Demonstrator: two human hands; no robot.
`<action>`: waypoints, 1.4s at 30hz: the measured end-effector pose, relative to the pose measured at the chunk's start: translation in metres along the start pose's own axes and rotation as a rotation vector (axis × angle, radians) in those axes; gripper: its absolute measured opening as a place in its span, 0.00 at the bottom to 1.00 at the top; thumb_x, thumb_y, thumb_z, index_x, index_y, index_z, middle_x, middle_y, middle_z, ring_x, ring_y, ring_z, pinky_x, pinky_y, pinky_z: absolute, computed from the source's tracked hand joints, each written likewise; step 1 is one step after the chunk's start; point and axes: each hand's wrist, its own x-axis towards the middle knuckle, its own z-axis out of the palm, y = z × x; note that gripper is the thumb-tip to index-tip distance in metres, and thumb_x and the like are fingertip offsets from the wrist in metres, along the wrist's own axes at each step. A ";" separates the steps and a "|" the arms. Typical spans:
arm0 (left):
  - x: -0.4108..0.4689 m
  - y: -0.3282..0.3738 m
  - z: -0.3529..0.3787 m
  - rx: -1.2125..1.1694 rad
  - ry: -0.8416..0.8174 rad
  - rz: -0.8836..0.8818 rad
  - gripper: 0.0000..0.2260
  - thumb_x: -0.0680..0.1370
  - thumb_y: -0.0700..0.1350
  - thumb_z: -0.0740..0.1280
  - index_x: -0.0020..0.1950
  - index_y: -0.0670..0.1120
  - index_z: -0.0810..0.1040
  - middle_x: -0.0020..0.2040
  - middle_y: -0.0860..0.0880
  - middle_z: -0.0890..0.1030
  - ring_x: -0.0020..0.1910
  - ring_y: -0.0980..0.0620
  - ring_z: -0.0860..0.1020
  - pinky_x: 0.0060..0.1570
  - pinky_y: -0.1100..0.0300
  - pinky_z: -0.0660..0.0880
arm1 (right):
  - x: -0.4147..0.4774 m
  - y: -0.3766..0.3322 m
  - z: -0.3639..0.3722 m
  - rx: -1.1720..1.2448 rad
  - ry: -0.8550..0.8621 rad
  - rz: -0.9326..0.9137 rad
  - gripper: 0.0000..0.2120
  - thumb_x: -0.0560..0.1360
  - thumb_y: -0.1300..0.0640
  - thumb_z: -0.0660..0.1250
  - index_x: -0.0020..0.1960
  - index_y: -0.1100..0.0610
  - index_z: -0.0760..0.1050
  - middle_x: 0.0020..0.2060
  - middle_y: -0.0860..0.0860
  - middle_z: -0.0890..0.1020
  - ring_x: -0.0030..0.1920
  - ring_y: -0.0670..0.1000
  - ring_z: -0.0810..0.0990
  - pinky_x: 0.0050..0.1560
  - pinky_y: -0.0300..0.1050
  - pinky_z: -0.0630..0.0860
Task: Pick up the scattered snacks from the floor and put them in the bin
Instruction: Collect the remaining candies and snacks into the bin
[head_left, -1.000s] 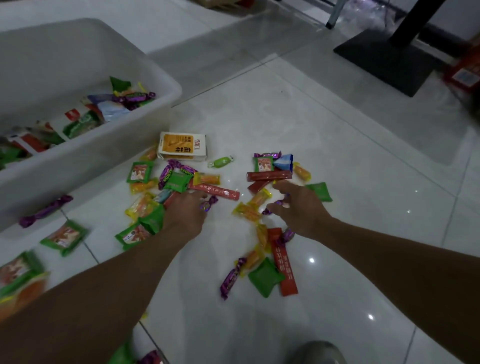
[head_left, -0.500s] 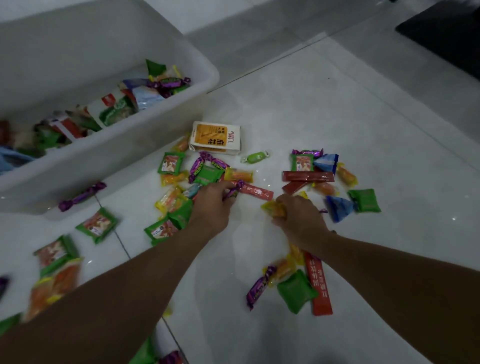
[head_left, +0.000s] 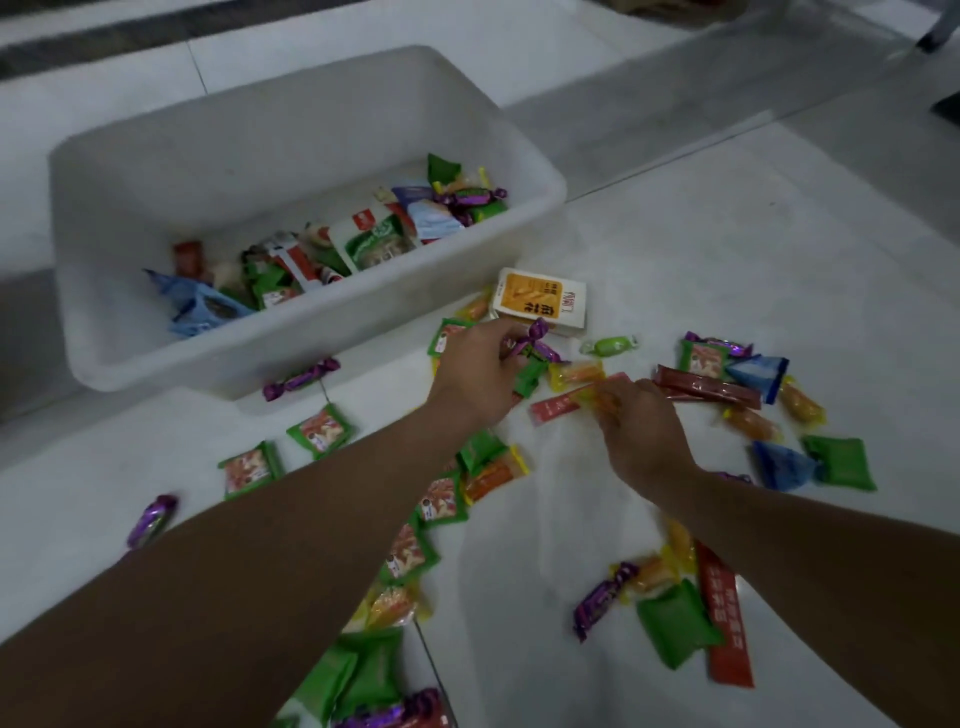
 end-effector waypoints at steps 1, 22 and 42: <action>-0.002 0.000 -0.004 -0.004 0.005 -0.004 0.12 0.77 0.38 0.67 0.60 0.47 0.79 0.41 0.52 0.76 0.41 0.53 0.74 0.42 0.64 0.69 | 0.001 -0.003 -0.001 0.018 0.007 0.003 0.11 0.79 0.59 0.63 0.60 0.59 0.76 0.49 0.60 0.77 0.53 0.60 0.75 0.46 0.43 0.65; 0.002 -0.022 -0.157 -0.082 0.404 -0.072 0.08 0.77 0.37 0.67 0.56 0.42 0.79 0.39 0.45 0.80 0.40 0.49 0.78 0.40 0.63 0.69 | 0.030 -0.189 -0.054 0.230 0.194 -0.289 0.11 0.76 0.63 0.66 0.58 0.57 0.79 0.53 0.55 0.82 0.54 0.54 0.78 0.53 0.39 0.71; 0.030 -0.120 -0.191 -0.077 0.391 -0.247 0.10 0.78 0.39 0.65 0.59 0.42 0.78 0.54 0.44 0.82 0.51 0.48 0.80 0.59 0.54 0.75 | 0.098 -0.266 0.003 0.269 0.158 -0.276 0.10 0.75 0.61 0.70 0.56 0.57 0.79 0.50 0.52 0.82 0.49 0.48 0.78 0.53 0.42 0.75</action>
